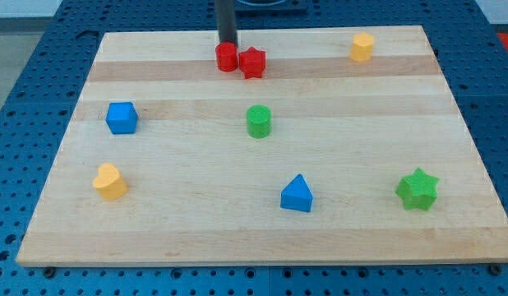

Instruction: Separate red star and red circle

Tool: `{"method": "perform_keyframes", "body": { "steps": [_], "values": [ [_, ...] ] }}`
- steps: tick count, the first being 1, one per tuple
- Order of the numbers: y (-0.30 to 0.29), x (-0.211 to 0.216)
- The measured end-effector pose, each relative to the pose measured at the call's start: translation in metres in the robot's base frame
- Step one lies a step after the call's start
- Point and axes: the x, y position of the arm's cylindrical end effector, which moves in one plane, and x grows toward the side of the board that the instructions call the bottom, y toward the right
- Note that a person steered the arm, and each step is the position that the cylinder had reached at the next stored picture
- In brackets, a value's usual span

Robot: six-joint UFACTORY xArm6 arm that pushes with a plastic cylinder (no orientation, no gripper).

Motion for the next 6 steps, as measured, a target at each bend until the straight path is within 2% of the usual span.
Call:
{"method": "perform_keyframes", "body": {
  "steps": [1, 2, 3, 6],
  "values": [
    [0.059, 0.0],
    [0.06, 0.024],
    [0.018, 0.041],
    [-0.02, 0.041]
  ]
}}
